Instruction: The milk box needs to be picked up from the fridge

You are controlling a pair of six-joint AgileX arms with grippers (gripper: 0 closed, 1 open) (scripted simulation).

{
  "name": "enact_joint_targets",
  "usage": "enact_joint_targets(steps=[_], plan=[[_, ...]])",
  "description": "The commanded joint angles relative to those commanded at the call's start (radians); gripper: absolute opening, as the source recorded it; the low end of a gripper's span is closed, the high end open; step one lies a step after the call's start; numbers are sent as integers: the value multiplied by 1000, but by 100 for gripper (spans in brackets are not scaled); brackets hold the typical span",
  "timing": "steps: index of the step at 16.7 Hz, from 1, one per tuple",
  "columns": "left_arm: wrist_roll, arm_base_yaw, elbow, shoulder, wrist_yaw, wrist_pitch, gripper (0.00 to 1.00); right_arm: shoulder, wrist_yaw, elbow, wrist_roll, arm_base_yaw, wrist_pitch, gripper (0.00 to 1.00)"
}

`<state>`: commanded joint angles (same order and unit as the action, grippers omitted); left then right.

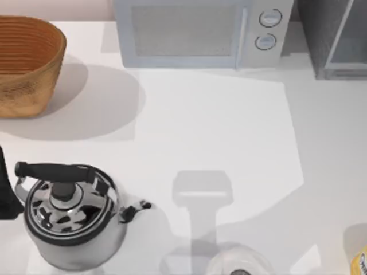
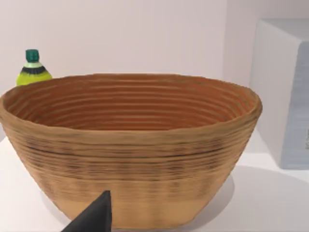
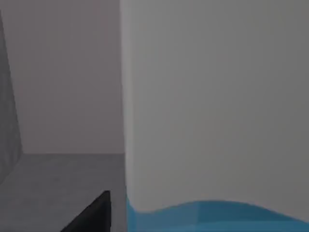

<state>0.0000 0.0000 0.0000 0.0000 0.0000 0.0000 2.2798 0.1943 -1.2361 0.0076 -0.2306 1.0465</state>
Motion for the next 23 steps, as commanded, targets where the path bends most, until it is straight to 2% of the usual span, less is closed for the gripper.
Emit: enact_joint_targets(steps=[5,18,23], plan=[[0,0,0,0,0,0,100,7,-2,-13,0,2,-8,100],[0,0,0,0,0,0,100,7,-2,-13,0,2,-8,2],[0,0,0,0,0,0,100,7,-2,-13,0,2,-8,0]])
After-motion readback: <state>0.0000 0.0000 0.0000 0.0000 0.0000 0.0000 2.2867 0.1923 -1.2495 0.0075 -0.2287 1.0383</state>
